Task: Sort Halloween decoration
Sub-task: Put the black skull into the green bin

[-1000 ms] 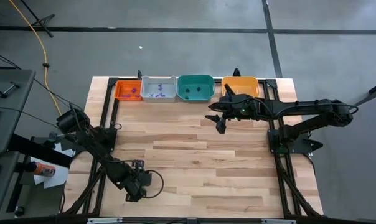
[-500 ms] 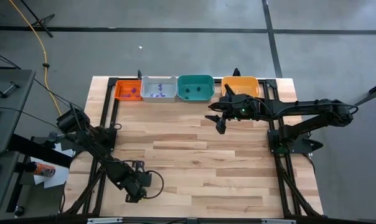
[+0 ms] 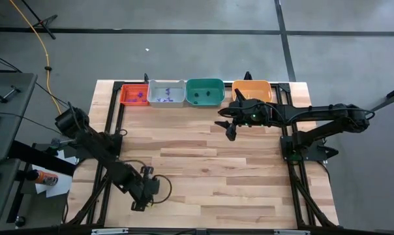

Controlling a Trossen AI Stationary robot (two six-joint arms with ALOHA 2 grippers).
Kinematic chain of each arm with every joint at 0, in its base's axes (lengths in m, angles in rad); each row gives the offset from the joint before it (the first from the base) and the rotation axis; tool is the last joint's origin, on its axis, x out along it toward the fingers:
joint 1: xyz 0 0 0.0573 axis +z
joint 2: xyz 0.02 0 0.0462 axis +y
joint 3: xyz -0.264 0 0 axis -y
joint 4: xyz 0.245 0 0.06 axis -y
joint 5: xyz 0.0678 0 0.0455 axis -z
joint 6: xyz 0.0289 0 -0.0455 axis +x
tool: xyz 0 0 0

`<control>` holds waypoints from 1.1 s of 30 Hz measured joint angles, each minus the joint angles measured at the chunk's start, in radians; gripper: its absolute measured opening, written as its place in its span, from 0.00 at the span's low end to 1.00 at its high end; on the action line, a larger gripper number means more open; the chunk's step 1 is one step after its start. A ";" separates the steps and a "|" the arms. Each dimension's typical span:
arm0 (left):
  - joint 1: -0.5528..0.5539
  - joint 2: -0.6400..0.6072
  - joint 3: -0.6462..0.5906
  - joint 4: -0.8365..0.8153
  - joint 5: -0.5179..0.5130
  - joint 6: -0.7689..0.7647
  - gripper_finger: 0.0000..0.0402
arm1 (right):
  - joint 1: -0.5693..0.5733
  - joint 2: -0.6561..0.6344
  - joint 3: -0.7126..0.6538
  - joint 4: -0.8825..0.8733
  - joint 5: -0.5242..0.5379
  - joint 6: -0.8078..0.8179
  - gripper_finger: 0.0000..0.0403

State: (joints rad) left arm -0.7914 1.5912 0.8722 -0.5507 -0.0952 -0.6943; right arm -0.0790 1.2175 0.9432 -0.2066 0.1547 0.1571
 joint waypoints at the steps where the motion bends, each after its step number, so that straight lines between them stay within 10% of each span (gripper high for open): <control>1: 0.011 -0.018 0.000 -0.001 -0.001 0.019 0.18 | 0.000 0.000 0.000 0.000 0.000 0.000 0.57; 13: 0.344 -0.327 0.002 0.019 -0.058 0.438 0.19 | 0.000 0.000 0.000 0.001 0.000 0.002 0.57; 20: 0.657 -0.452 0.002 0.324 -0.031 0.701 0.19 | 0.001 0.000 0.000 0.070 -0.030 0.003 0.57; 33: 0.915 -0.391 0.004 0.826 0.243 0.628 0.19 | 0.001 -0.001 0.000 0.354 -0.148 -0.001 0.57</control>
State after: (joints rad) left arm 0.1234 1.2003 0.8763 0.2757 0.1482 -0.0662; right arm -0.0780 1.2163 0.9432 0.1477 0.0068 0.1566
